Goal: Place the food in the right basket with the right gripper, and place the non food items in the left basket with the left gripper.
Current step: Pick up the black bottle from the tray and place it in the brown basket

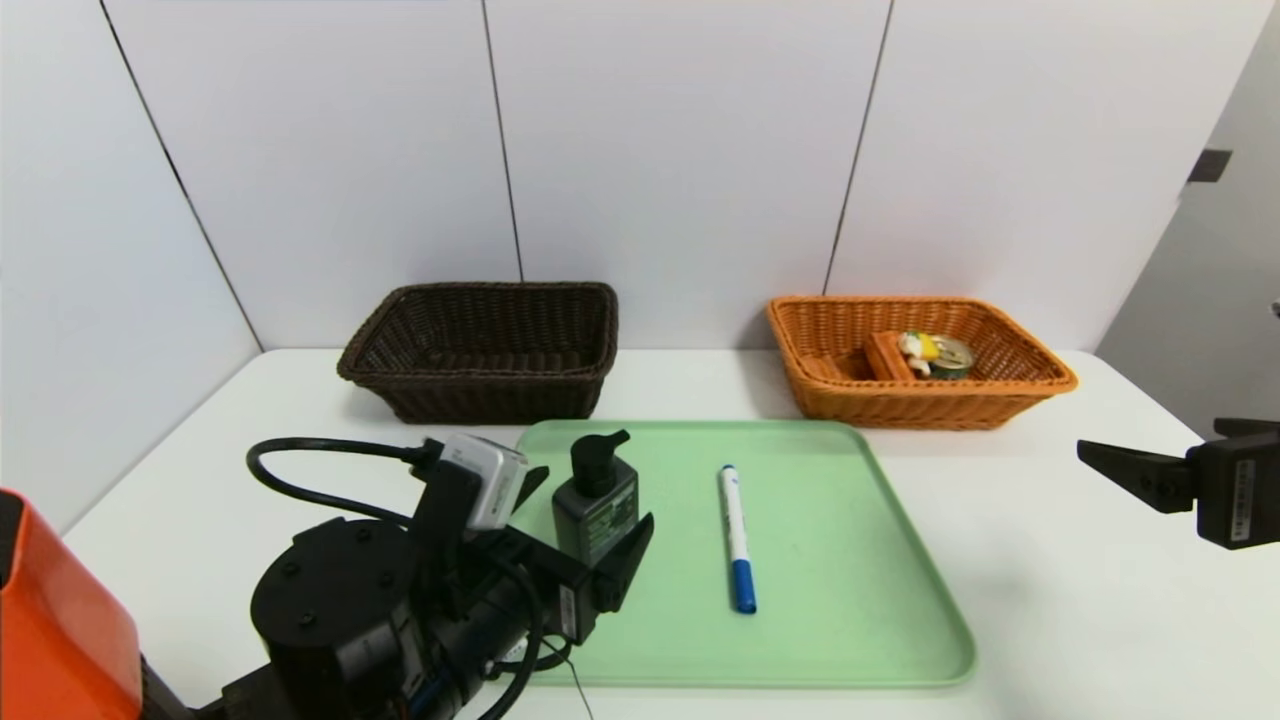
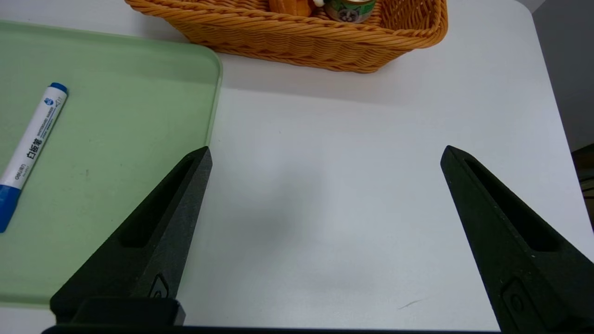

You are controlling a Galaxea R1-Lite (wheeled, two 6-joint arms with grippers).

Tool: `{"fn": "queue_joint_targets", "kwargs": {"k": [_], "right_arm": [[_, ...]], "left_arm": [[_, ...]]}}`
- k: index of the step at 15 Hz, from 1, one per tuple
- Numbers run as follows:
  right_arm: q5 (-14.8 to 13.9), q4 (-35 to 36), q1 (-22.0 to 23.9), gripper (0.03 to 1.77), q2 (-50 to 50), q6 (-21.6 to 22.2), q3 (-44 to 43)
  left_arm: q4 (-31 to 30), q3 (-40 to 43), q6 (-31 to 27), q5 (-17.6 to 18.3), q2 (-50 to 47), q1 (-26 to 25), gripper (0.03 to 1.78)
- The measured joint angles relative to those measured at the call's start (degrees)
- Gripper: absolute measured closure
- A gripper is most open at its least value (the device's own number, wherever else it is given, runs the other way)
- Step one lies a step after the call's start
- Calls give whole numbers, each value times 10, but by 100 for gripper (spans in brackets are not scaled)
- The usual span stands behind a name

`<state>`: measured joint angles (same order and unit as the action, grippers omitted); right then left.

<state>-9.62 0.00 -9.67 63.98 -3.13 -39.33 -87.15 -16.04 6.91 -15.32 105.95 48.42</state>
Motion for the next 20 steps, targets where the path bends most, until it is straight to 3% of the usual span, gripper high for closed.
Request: {"fn": "queue_joint_targets", "kwargs": {"k": [10,14,18,20], "right_arm": [[0,0,2,10,0,1,2],[0,0,2,10,-1,1,8],[0,0,4,10,-1,1,9],[0,0,5,10,0,1,11]], "left_arm": [[0,-47,7,-23,58,-2,12],[0,-45,3,-25,58,-2,76],[0,-45,4,-34,58,-2,120],[1,-44,3,-31,50,-2,120]]}}
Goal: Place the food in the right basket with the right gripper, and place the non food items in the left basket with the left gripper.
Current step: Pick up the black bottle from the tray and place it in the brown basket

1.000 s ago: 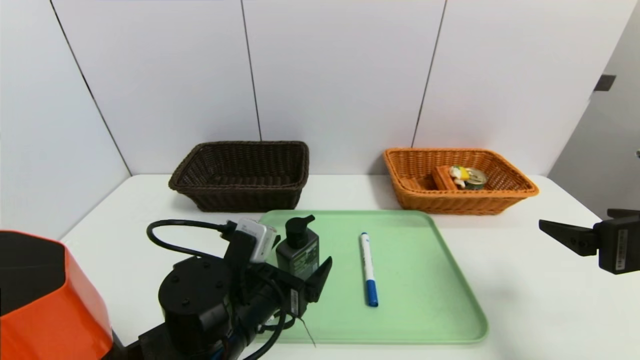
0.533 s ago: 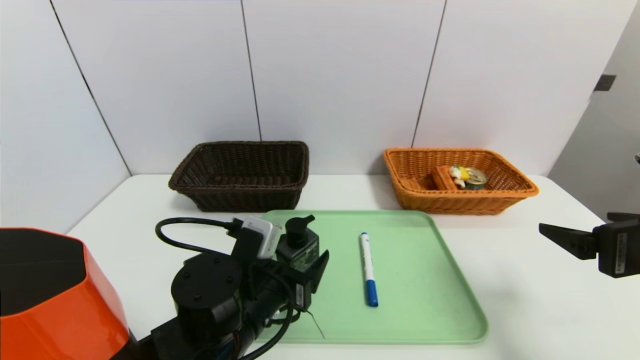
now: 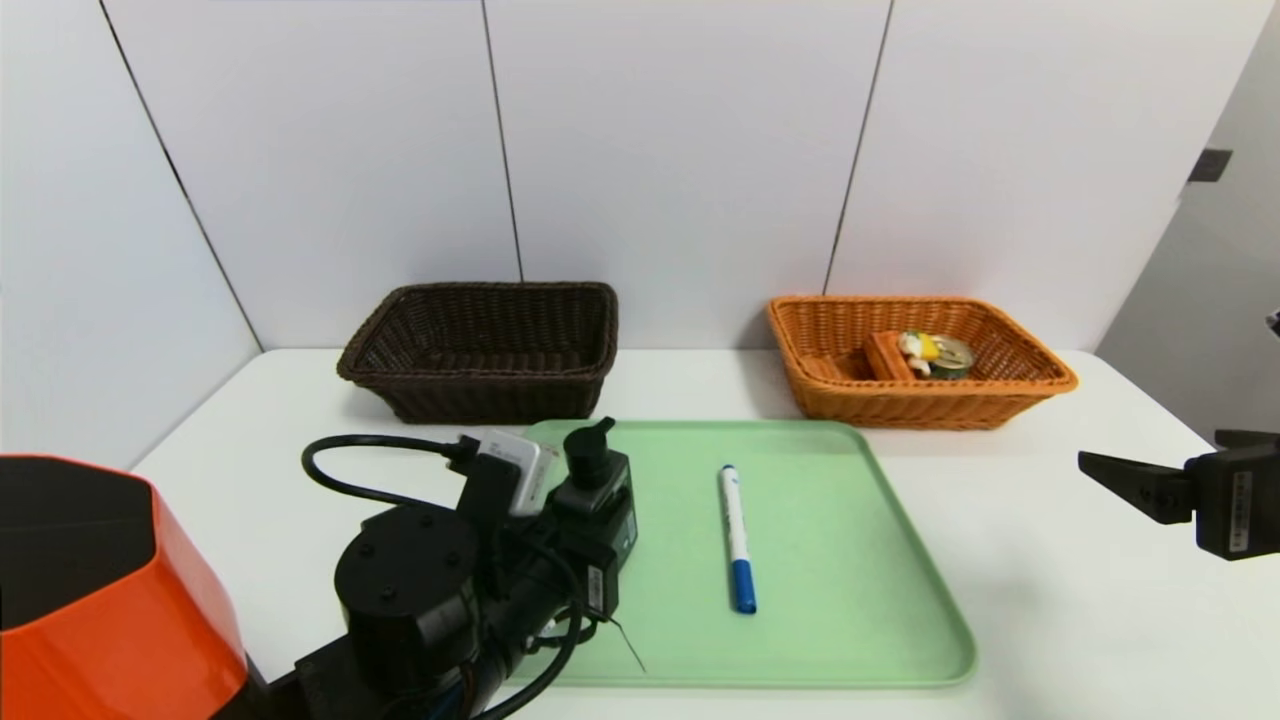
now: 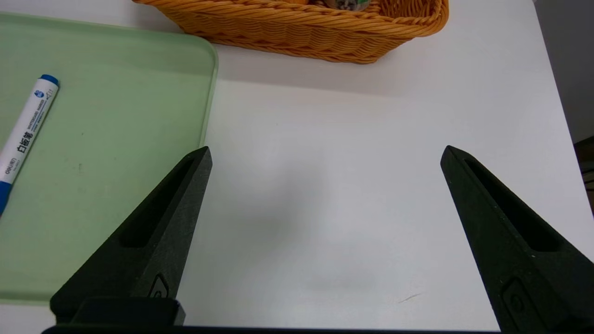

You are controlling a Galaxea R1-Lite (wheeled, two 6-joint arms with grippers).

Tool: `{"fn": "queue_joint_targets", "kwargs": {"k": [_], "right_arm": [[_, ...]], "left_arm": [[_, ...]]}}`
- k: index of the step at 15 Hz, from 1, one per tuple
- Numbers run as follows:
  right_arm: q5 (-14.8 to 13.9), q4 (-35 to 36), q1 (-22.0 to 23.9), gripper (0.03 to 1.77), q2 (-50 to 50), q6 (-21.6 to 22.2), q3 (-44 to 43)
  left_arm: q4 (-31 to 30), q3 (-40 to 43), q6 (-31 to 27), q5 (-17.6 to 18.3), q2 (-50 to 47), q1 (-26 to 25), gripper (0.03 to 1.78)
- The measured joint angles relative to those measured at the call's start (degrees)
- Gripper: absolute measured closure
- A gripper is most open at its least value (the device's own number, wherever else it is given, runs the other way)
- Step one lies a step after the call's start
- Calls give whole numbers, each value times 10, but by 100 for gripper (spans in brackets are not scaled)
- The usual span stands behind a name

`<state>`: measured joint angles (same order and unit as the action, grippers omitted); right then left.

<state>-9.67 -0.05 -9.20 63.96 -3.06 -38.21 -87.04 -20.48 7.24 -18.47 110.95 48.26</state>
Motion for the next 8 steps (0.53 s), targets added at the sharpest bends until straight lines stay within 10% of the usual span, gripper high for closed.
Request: {"fn": "queue_joint_targets", "kwargs": {"k": [8], "right_arm": [[0,1,0,10,1,0,6]], "left_arm": [[-1,-55,-37,38,-118,1,120]]}}
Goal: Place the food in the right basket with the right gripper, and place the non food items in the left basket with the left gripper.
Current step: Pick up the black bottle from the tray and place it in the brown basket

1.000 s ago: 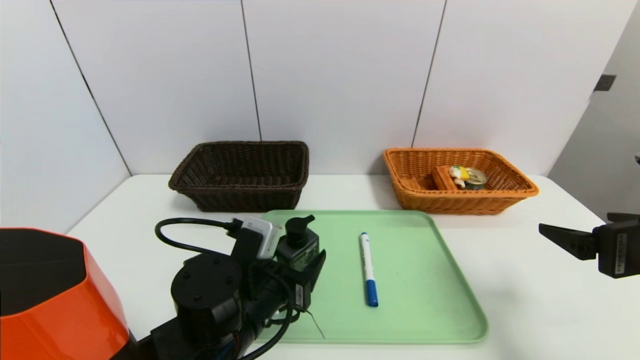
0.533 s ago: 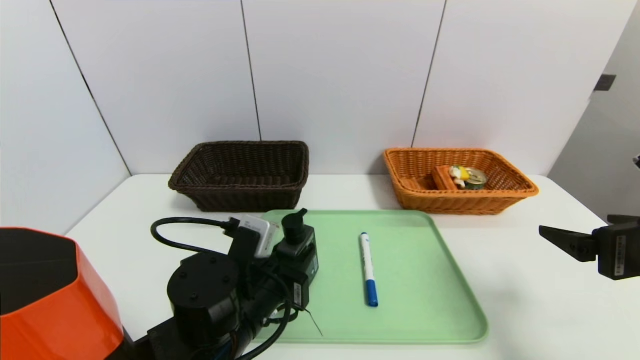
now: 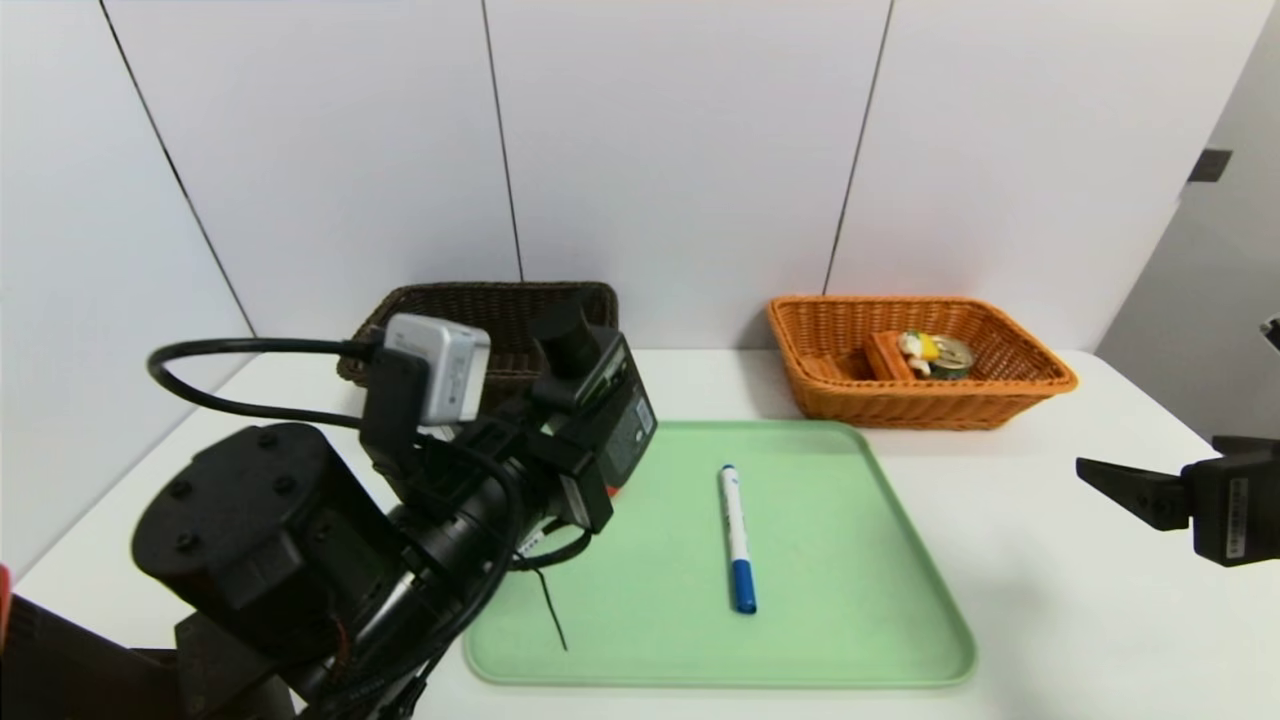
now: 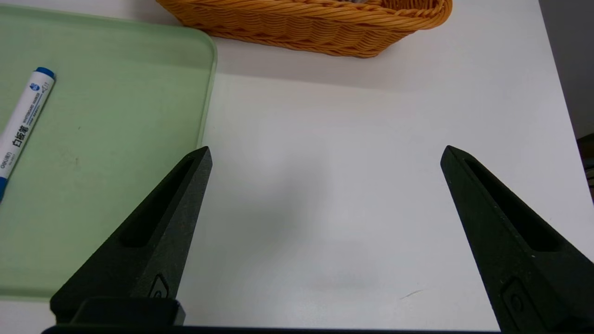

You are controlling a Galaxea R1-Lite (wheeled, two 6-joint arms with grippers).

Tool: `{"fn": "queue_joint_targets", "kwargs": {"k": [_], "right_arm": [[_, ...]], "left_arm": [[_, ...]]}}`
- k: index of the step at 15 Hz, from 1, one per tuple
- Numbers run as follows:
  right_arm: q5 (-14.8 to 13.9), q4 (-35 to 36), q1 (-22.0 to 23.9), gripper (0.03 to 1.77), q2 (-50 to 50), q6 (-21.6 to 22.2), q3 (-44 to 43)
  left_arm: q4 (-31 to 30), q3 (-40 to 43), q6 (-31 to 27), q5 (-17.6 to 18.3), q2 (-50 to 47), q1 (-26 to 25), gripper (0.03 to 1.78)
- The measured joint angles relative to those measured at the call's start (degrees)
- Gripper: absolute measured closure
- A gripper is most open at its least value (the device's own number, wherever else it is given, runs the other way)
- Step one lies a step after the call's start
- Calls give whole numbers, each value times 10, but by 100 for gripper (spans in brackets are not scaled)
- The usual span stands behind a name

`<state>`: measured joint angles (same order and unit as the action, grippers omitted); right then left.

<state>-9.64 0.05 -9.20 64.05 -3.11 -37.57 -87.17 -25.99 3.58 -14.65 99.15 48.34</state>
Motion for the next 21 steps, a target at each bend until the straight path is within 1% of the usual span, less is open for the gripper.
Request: {"fn": "queue_joint_targets", "kwargs": {"k": [1,2,3,5,8,10,12,15,17,18,19,21], "right_arm": [[0,0,0,10,0,0,1],[0,0,0,10,0,0,2],[-1,0,0,10,0,1,3],[-1,0,0,10,-1,1,3],[0,1,0,10,-2,1,5],[-1,0,0,10,-3,1,7],[-1,0,0,10,-4,1,7],[-2,0,0,10,-6,1,10],[-2,0,0,10,-6,1,13],[-2,0,0,10,-6,1,15],[-2,1,0,10,-6,1,18],[-2,0,0,10,-7,10,23]], "left_arm": [[0,-13,-6,5,-14,-7,120],[6,-28,-15,9,-27,-25,120],[19,-46,-19,18,-37,-50,120],[61,-87,-21,53,-54,-113,120],[189,-157,-8,112,-69,-215,120],[260,-214,-3,126,-59,-271,120],[351,-272,-15,131,-39,-319,120],[489,-351,-40,143,-3,-362,120],[580,-389,-59,145,18,-373,120],[615,-411,-62,145,31,-376,120],[634,-428,-63,145,46,-377,120],[640,-461,-63,142,82,-378,120]]}}
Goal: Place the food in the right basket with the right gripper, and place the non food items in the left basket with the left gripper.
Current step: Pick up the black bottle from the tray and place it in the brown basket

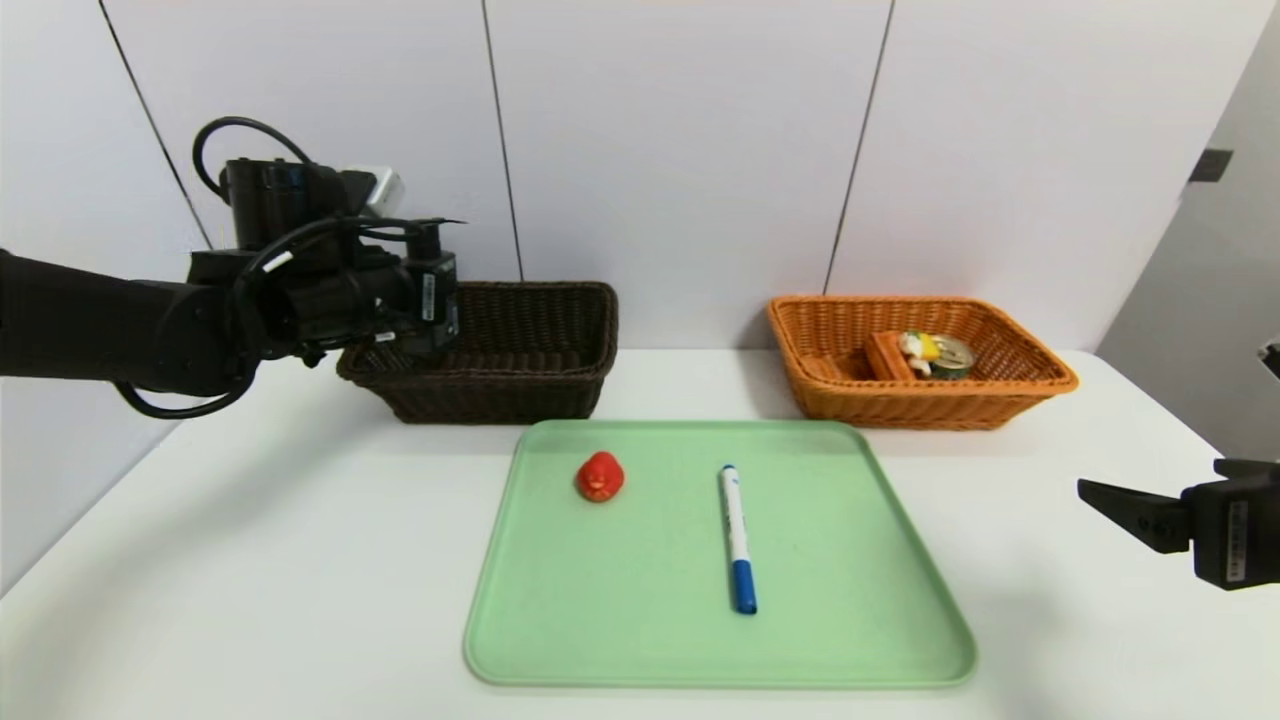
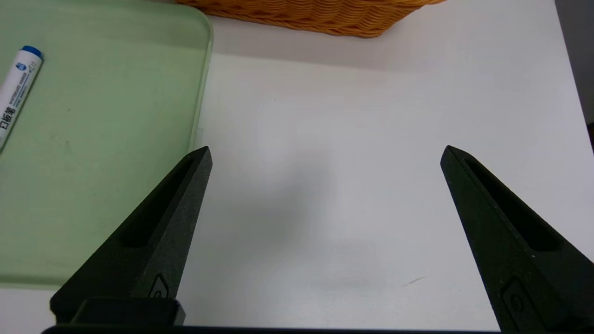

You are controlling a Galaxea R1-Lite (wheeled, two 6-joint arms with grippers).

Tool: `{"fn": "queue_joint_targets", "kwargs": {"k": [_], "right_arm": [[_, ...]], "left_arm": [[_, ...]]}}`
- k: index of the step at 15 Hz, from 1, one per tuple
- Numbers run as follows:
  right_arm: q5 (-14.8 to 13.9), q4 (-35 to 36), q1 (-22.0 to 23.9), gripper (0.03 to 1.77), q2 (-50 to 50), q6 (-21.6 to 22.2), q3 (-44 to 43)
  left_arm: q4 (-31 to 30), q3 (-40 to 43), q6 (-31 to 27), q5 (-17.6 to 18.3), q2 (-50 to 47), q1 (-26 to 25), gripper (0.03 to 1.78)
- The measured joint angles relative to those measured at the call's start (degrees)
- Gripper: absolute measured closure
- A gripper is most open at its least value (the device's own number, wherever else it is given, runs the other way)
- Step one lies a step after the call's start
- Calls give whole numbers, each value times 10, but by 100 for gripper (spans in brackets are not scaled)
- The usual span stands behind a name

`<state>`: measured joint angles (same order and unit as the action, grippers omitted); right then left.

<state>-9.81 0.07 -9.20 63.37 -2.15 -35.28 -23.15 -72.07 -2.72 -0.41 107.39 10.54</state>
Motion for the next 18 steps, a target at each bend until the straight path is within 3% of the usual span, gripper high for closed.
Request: {"fn": "queue_joint_targets", "kwargs": {"k": [4,10,14,18], "right_arm": [[1,0,0,10,-2,9,4],[10,1,0,10,-2,9,5],[10,0,0,9,-3,9,5],[10,1,0,9,-3,8,4]], "left_arm": [[-11,-52,1,-22,70,-2,120],[-19,-62,0,-28,113,-8,120],[-62,-62,0,-36,120,-9,81],[-79,-60,0,-42,122,-9,52]]}}
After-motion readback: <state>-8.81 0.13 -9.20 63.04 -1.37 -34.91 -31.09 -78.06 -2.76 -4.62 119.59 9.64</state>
